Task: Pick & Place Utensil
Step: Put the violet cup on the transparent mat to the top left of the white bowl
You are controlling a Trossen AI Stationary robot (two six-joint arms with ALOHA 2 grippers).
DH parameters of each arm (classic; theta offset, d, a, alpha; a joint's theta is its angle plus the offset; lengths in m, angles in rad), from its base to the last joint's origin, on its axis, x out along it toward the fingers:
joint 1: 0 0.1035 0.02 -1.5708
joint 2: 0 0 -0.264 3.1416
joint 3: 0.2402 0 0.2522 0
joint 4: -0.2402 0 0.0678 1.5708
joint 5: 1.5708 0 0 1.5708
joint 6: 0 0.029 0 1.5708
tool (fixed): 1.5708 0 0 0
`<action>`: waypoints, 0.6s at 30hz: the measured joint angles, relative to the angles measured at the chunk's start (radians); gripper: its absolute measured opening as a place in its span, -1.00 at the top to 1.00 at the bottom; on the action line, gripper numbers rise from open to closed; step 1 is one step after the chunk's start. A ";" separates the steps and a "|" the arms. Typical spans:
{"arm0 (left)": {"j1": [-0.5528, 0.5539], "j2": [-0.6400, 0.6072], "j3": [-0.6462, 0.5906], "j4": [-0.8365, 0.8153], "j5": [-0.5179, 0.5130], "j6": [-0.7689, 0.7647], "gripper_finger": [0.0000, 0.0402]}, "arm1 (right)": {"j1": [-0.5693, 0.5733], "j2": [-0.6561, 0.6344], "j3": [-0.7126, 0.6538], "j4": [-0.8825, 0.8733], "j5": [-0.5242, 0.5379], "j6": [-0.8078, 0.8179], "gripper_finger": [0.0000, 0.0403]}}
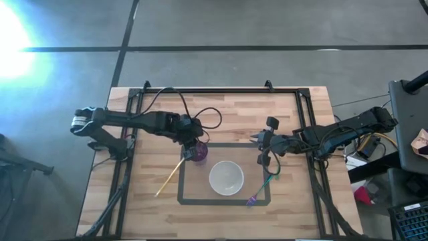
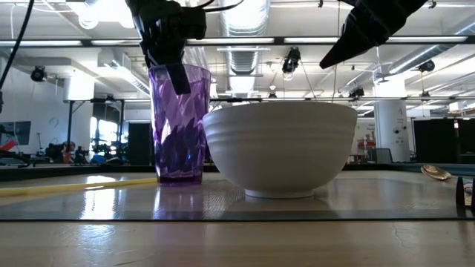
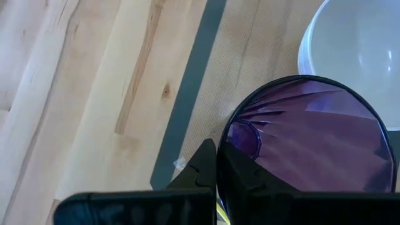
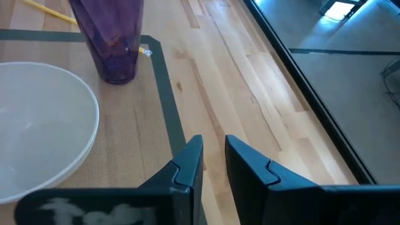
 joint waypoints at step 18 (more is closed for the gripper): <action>0.000 -0.001 0.000 0.000 -0.003 0.040 0.65 | 0.000 0.000 -0.005 0.000 -0.001 0.051 0.50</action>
